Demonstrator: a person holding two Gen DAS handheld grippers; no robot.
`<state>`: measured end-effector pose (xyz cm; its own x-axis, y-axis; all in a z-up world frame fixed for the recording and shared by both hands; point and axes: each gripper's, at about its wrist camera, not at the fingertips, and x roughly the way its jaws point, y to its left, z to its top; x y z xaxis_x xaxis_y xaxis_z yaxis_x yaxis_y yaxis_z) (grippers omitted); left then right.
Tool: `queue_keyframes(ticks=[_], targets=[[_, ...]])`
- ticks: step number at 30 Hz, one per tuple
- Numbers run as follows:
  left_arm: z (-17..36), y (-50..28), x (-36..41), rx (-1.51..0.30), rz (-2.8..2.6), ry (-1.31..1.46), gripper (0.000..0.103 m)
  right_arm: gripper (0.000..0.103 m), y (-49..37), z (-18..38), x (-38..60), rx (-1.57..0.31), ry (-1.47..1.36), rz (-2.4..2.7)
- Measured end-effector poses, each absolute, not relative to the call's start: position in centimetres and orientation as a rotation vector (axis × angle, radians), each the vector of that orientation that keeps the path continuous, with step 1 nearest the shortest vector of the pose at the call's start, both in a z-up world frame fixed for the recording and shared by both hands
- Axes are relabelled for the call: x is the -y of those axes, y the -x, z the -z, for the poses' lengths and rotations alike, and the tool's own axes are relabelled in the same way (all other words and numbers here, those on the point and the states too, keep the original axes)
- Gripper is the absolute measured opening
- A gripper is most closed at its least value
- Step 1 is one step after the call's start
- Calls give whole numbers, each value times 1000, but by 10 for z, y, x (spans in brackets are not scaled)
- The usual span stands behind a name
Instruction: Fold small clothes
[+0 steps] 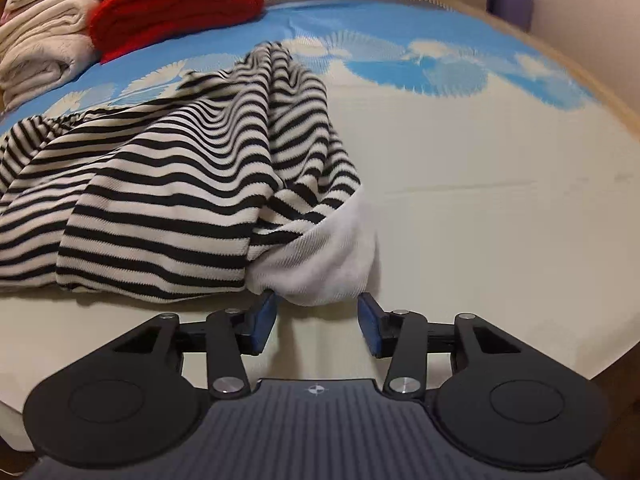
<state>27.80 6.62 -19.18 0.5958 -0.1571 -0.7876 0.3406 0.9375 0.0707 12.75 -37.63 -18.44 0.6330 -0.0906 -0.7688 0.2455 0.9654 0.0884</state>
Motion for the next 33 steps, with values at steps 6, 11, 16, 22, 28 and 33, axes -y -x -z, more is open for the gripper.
queue_keyframes(ticks=[6, 11, 16, 22, 28, 33], targets=[[192, -285, -70, -872, 314, -144, 26, 3, -122, 176, 370, -768, -171, 109], [187, -287, -83, -850, 276, -142, 21, 2, -99, 159, 398, -639, -221, 250], [182, -292, -90, -826, 250, -117, 19, 2, -104, 162, 407, -657, -193, 347], [175, -296, -103, -809, 190, -69, 16, 0, -128, 171, 426, -689, -73, 568], [171, -291, -102, -806, 212, -28, 19, 8, -97, 164, 442, -636, -334, 419], [174, -290, -100, -824, 207, -42, 21, 44, -89, 162, 402, -638, -303, 131]])
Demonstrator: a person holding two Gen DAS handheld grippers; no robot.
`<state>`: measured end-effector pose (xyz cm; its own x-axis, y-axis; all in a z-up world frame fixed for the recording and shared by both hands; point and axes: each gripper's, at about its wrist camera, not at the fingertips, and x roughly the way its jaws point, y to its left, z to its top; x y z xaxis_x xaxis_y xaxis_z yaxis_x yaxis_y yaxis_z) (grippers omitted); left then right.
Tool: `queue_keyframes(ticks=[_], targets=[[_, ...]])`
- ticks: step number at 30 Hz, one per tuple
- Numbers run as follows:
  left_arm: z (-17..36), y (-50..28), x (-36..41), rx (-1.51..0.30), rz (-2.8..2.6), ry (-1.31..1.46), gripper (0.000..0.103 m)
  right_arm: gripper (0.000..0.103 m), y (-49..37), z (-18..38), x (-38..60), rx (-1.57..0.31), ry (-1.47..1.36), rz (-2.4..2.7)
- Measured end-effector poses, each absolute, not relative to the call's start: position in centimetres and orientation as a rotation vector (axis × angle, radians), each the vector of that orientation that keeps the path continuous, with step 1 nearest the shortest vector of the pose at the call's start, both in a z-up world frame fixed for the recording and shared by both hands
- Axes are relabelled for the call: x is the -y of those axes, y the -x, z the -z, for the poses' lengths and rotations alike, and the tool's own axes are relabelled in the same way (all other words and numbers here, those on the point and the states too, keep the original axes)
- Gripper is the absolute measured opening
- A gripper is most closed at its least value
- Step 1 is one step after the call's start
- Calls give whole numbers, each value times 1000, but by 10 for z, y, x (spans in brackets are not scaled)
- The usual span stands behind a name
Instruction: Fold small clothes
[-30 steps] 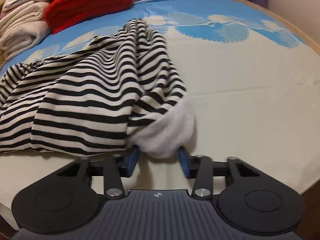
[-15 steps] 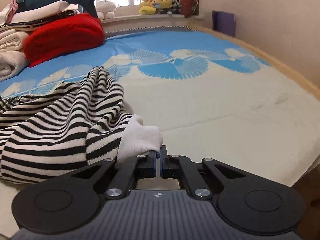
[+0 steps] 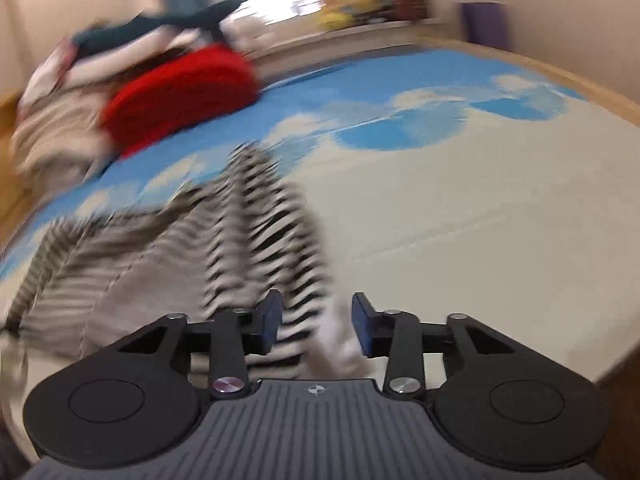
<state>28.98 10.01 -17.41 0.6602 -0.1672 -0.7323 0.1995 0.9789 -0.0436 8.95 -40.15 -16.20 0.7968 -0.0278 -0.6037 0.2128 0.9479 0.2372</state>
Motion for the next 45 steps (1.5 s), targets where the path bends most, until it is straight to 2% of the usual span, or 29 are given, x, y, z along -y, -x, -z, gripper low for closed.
queue_keyframes(ticks=[3, 4, 5, 6, 7, 8, 11, 15, 21, 25, 27, 28, 29, 30, 31, 32, 35, 38, 42, 45], targets=[[175, -289, -100, -824, 201, -46, 24, 57, -107, 177, 378, -746, -178, 130], [175, -289, -101, -825, 202, -51, 26, 57, -114, 181, 373, -778, -151, 127], [176, -289, -99, -830, 201, -58, 34, 53, -119, 187, 369, -804, -128, 133], [178, -290, -98, -837, 200, -70, 36, 10, -119, 188, 365, -815, -118, 133], [179, -290, -96, -835, 196, -87, 32, 9, -122, 189, 361, -806, -108, 133], [178, -289, -95, -817, 193, -104, 15, 8, -120, 185, 358, -777, -85, 157], [168, -284, -102, -775, 180, -70, 13, 5, -108, 177, 357, -690, -40, 237], [165, -284, -106, -779, 193, -43, 6, 3, -112, 178, 386, -674, -117, 369], [165, -287, -108, -768, 190, -66, 5, 3, -131, 176, 395, -640, -61, 454], [168, -294, -112, -771, 201, -59, 5, 2, -142, 190, 399, -728, -21, 505], [167, -294, -114, -780, 226, -34, 16, 4, -139, 197, 409, -770, -128, 474], [165, -291, -114, -774, 219, -22, 25, 5, -134, 195, 408, -751, -137, 470], [161, -288, -116, -762, 203, -14, 54, 9, -130, 192, 408, -728, -138, 465], [156, -285, -119, -741, 184, 0, 79, 29, -127, 190, 411, -717, -140, 469], [149, -280, -123, -712, 168, 30, 84, 44, -123, 188, 413, -711, -147, 485], [142, -274, -129, -685, 167, 68, 85, 60, -118, 184, 415, -703, -155, 517], [120, -267, -138, -646, 212, 149, 85, 61, -98, 167, 418, -592, -192, 567], [99, -278, -114, -622, 279, 62, 85, 61, -97, 152, 411, -486, -210, 537], [87, -316, -42, -633, 416, -166, 86, 61, -127, 153, 388, -553, -256, 355], [103, -351, 16, -666, 481, -353, 86, 61, -159, 162, 365, -639, -215, 281]])
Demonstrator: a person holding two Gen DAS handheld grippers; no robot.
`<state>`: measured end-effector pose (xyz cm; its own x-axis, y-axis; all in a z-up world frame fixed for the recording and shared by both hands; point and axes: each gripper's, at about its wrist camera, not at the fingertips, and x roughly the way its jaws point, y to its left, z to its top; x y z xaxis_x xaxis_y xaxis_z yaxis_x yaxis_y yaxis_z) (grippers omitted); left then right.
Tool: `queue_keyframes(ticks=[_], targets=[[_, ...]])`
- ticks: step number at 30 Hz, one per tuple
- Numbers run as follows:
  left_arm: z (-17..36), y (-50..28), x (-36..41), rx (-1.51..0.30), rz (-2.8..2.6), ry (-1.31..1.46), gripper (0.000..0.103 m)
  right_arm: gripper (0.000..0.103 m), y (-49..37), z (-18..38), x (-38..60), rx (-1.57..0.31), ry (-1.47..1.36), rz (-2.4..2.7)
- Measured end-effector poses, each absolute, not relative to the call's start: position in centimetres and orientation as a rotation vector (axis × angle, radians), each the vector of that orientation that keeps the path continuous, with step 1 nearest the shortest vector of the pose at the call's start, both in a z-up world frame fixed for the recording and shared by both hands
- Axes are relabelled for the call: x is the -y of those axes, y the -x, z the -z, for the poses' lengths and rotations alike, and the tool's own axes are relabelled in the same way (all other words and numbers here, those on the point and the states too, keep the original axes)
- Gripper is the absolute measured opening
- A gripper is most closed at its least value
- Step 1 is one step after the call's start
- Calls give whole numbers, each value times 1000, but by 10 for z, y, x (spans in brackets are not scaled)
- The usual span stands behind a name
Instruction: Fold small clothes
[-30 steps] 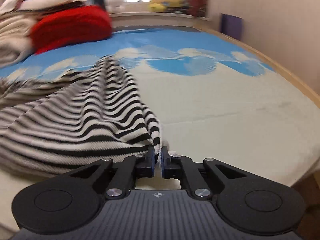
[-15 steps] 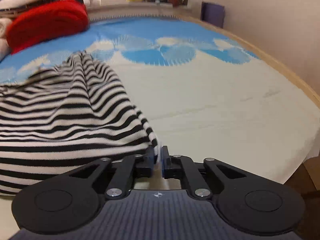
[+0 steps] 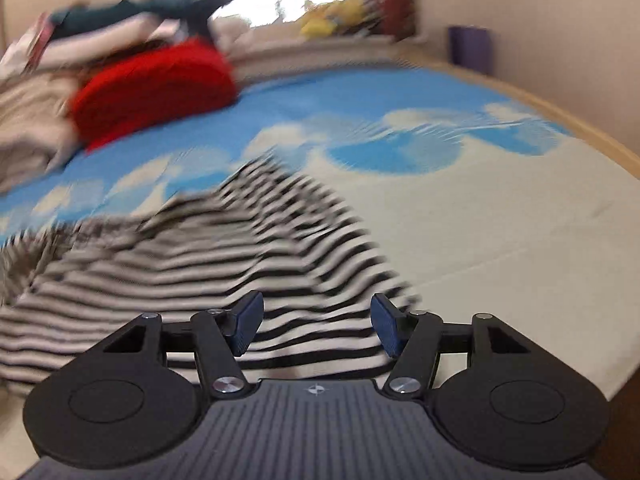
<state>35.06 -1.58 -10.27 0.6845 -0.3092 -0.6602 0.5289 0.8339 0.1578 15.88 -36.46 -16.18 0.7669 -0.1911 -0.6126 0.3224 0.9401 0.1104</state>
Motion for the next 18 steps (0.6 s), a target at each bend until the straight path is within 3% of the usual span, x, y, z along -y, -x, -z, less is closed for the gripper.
queue_keyframes(ticks=[1, 2, 3, 5, 10, 13, 14, 16, 18], targets=[[112, -365, 30, -693, 481, -386, 84, 61, -166, 163, 356, -653, -190, 268], [123, -379, 38, -728, 488, -389, 63, 61, -173, 164, 349, -667, -157, 253], [132, -395, 44, -773, 500, -373, 2, 61, -177, 164, 344, -675, -128, 247], [146, -429, 43, -856, 448, -287, 1, 61, -185, 162, 336, -679, -87, 244], [139, -483, 4, -775, 319, -49, 1, 61, -196, 151, 320, -647, -66, 214], [154, -515, -6, -843, 291, 0, 4, 61, -203, 149, 315, -656, -78, 177], [160, -523, -8, -877, 308, 11, 9, 61, -207, 151, 313, -671, -78, 165], [169, -527, -9, -906, 310, 4, 33, 61, -214, 155, 309, -705, -78, 152], [163, -521, -14, -890, 267, -12, 65, 61, -219, 156, 308, -726, -83, 138]])
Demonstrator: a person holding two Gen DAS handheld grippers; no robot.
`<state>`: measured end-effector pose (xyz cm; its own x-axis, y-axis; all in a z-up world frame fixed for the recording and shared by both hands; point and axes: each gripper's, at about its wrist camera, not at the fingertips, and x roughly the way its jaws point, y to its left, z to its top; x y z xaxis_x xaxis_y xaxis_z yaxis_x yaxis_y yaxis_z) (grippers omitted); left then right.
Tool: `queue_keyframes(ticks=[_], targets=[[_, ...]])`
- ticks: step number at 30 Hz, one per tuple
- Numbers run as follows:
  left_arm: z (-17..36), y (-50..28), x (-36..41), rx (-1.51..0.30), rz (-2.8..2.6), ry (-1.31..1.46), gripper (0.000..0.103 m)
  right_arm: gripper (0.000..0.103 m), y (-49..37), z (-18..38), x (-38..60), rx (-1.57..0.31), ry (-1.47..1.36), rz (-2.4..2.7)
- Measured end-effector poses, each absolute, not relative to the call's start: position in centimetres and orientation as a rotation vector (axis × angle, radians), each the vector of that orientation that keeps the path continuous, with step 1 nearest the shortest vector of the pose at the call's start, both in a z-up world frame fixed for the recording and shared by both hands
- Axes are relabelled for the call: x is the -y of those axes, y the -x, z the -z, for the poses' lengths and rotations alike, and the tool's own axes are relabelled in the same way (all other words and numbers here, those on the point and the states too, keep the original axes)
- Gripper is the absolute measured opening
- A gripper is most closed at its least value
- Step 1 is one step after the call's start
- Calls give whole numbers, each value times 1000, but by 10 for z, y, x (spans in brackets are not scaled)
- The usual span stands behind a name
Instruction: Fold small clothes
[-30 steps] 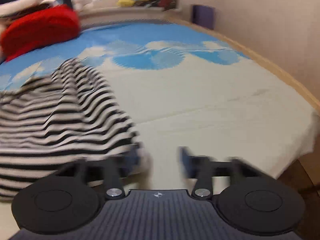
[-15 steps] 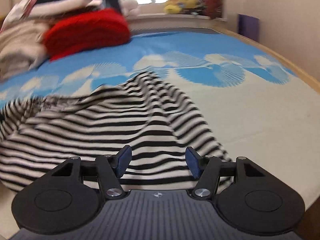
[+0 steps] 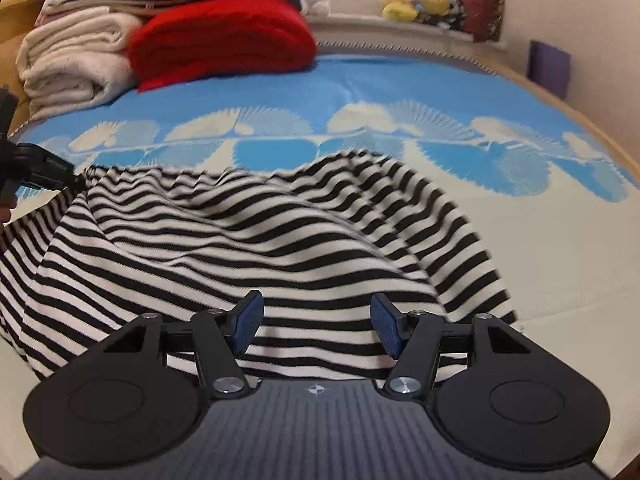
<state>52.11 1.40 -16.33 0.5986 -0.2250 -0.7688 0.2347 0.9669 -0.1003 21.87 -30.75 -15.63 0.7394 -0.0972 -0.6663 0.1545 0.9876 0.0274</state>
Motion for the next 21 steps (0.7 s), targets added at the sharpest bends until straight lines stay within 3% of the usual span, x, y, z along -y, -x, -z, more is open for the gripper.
queue_keyframes(ticks=[3, 5, 11, 15, 16, 17, 18, 20, 21], targets=[[134, -492, -51, -825, 319, 91, 86, 62, -217, 152, 306, -697, -91, 136], [118, -463, -75, -785, 311, 117, 93, 62, -214, 149, 307, -682, -103, 136], [128, -374, -125, -840, 386, 54, 93, 63, -209, 149, 308, -676, -112, 145], [158, -334, -113, -864, 449, -186, 91, 63, -202, 153, 309, -687, -131, 155], [167, -328, -108, -858, 460, -250, 86, 63, -201, 155, 308, -695, -135, 156], [176, -325, -103, -841, 460, -302, 61, 63, -200, 157, 306, -706, -135, 154], [182, -326, -101, -840, 481, -324, 28, 63, -200, 160, 305, -717, -131, 151], [183, -330, -103, -859, 494, -270, 5, 63, -199, 165, 301, -732, -111, 154], [182, -330, -108, -845, 456, -259, 0, 63, -198, 166, 300, -734, -104, 160]])
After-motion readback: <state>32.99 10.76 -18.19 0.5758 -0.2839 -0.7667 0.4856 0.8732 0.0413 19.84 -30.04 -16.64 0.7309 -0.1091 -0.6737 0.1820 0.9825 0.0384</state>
